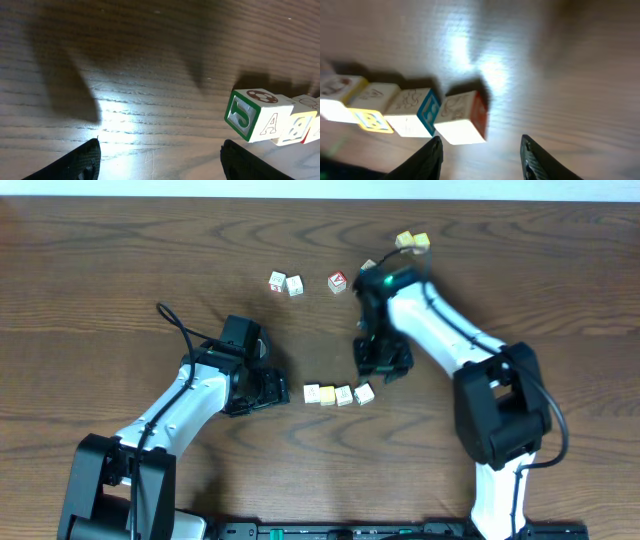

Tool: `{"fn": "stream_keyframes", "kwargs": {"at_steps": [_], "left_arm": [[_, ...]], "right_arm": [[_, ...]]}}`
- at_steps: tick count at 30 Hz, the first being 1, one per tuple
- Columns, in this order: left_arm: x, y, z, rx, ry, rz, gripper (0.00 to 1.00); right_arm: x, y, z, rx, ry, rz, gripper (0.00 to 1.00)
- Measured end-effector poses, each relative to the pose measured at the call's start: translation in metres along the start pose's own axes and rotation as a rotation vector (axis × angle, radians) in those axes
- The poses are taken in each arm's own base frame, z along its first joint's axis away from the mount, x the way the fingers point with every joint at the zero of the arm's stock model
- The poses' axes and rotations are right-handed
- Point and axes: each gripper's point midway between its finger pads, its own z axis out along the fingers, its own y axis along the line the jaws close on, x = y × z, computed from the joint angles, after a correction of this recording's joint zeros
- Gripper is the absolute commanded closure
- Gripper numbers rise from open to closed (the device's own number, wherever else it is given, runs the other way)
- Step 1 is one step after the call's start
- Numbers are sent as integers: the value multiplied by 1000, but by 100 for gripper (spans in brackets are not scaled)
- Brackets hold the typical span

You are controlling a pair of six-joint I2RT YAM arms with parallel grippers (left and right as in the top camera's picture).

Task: Lift 4 blocks
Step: 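Open right gripper and raise it away to the upper right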

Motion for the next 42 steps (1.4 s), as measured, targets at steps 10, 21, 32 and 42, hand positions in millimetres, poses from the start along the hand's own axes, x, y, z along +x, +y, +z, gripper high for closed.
{"fn": "stream_keyframes", "kwargs": {"at_steps": [10, 21, 32, 42], "left_arm": [[0, 0, 0, 0, -1, 0, 23], [-2, -1, 0, 5, -9, 3, 23], [-5, -2, 0, 9, -22, 7, 23], [11, 13, -1, -63, 40, -17, 24]], "right_arm": [[-58, -81, -68, -38, -180, 93, 18], [-70, -165, -81, 75, -243, 223, 1], [-65, -143, -78, -31, -209, 239, 1], [-33, -109, -106, 36, -230, 201, 1]]}}
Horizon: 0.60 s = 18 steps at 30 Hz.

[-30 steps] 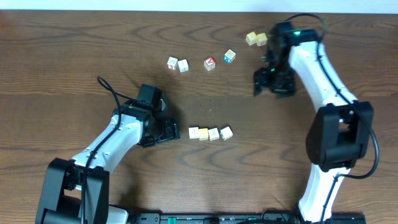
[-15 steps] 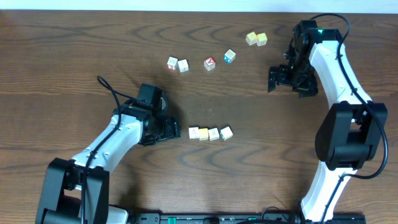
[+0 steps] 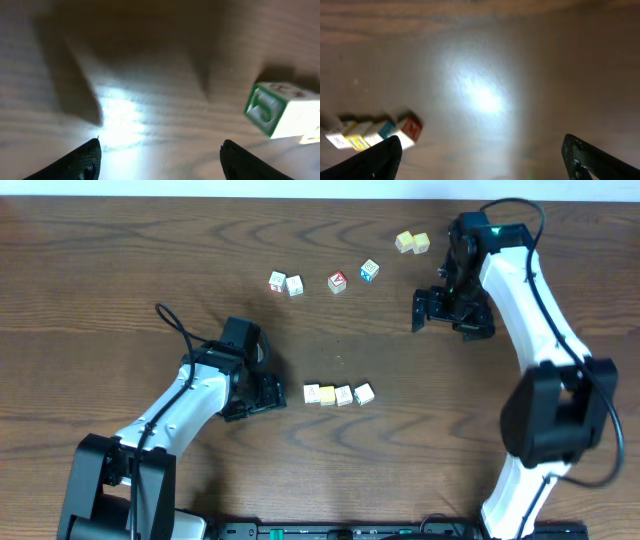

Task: Lift 4 blocks
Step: 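Open right gripper and raise it away to the upper right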

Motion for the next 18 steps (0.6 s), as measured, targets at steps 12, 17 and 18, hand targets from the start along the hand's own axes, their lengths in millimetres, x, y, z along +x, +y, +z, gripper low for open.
{"fn": "stream_keyframes", "kwargs": {"at_steps": [12, 17, 18], "left_arm": [[-11, -1, -74, 60, -152, -30, 24], [-21, 10, -142, 95, -395, -17, 24], [-17, 19, -154, 75, -435, -31, 24]], "right_arm": [[55, 17, -89, 39, -194, -108, 1], [83, 16, -53, 85, -57, -114, 1], [88, 15, -46, 94, -36, -113, 1]]}}
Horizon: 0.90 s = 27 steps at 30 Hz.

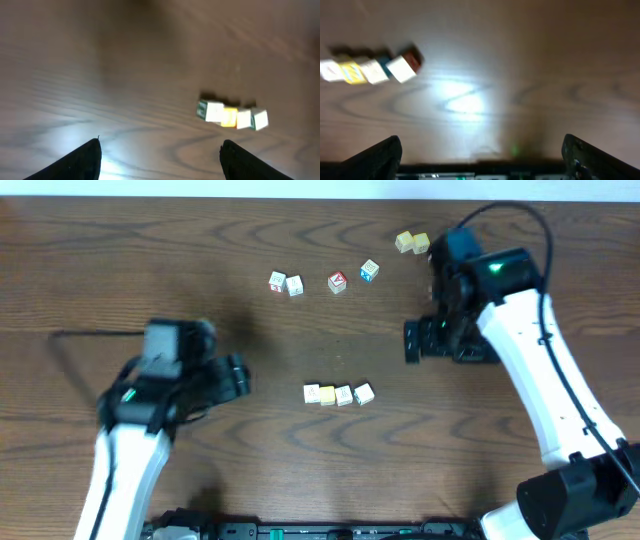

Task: Lift 4 blocks
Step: 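Open right gripper and raise it away to the upper right, then lower both grippers to the two ends of the block row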

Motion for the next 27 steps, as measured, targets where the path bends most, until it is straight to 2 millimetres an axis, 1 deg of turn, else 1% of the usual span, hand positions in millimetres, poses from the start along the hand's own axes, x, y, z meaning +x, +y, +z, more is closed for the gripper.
{"fn": "stream_keyframes", "kwargs": {"at_steps": [3, 6, 8, 9, 11, 13, 14, 17, 18, 19, 20, 21, 22, 24, 25, 27], "left_arm": [[-4, 26, -33, -67, -113, -62, 24], [-5, 51, -63, -116, -228, -190, 24], [-3, 57, -73, -113, -262, -263, 24], [-2, 57, -75, -98, -269, -292, 24], [-1, 53, -74, -57, -250, -326, 24], [2, 46, -65, -14, -192, -339, 24], [4, 43, -61, 1, -158, -343, 24], [12, 36, -43, 40, -34, -357, 24], [14, 33, -37, 58, 8, -354, 24], [16, 29, -30, 83, 56, -351, 24], [18, 25, -25, 107, 95, -345, 24], [20, 19, -19, 142, 140, -336, 25], [22, 15, -14, 170, 178, -326, 29], [28, 5, -3, 219, 262, -315, 37], [32, 1, 3, 237, 304, -300, 39], [41, -8, 13, 265, 388, -272, 41]], "right_arm": [[6, 4, 20, 11, 24, -9, 1], [4, 8, 32, 9, 19, -12, 1], [0, 10, 37, 2, 2, -10, 1], [-2, 11, 39, -2, -7, -8, 1], [-8, 14, 39, -16, -29, -6, 1], [-12, 18, 39, -36, -44, -4, 6], [-13, 21, 39, -51, -47, -3, 10], [-15, 29, 38, -95, -49, 2, 12], [-15, 31, 38, -106, -50, 2, 19], [-16, 33, 38, -117, -51, 1, 17], [-17, 34, 38, -123, -55, 0, 19], [-19, 35, 38, -128, -64, -12, 30], [-20, 35, 38, -131, -71, -16, 42], [-24, 33, 40, -140, -80, -14, 61], [-26, 31, 41, -149, -80, -4, 67], [-30, 25, 46, -166, -84, 1, 81]]}}
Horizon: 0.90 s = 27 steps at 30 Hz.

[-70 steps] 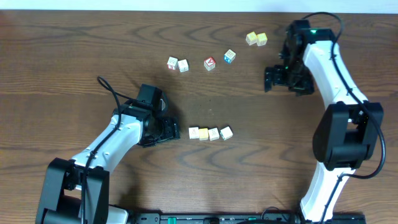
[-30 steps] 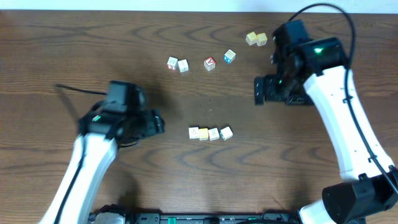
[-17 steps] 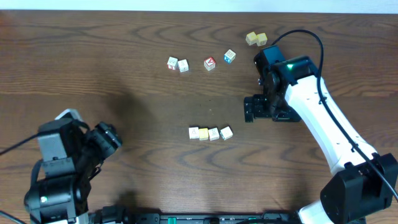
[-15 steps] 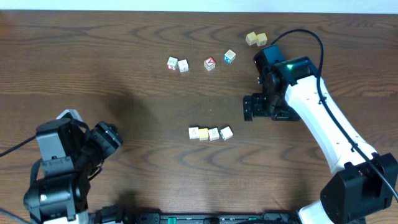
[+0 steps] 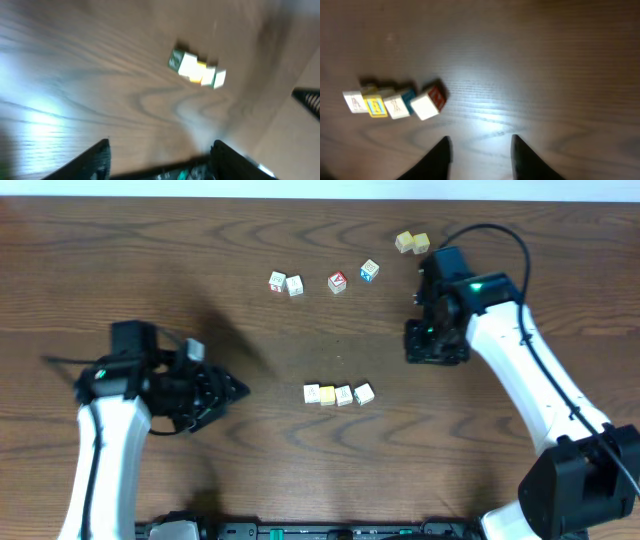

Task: Lift 4 blocks
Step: 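Lower both grippers to the two ends of the block row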

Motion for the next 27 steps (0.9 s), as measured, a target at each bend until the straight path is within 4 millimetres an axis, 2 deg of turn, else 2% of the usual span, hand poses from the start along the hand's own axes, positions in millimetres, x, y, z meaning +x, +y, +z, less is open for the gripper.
{"fn": "stream_keyframes", "kwargs": {"at_steps": [3, 7, 11, 17, 20, 24, 27], "left_arm": [[9, -3, 21, 1, 111, 32, 41], [13, -4, 46, -23, 196, 78, 41], [8, 3, 66, -59, 229, 101, 41], [-12, 12, 87, -74, 211, 116, 41], [-14, 16, 93, -86, 220, 92, 51], [-14, 22, 99, -100, 239, 64, 60], [-15, 25, 103, -103, 245, 54, 76]], "right_arm": [[-9, -17, 10, -73, -6, 45, 99], [-4, -31, 25, -169, 21, 74, 99], [3, -19, 48, -274, 21, 52, 99], [6, 4, 77, -371, -25, 22, 99], [8, 6, 87, -383, -34, 60, 99], [1, 7, 95, -402, -81, 99, 99], [-1, 8, 99, -412, -104, 109, 99]]}}
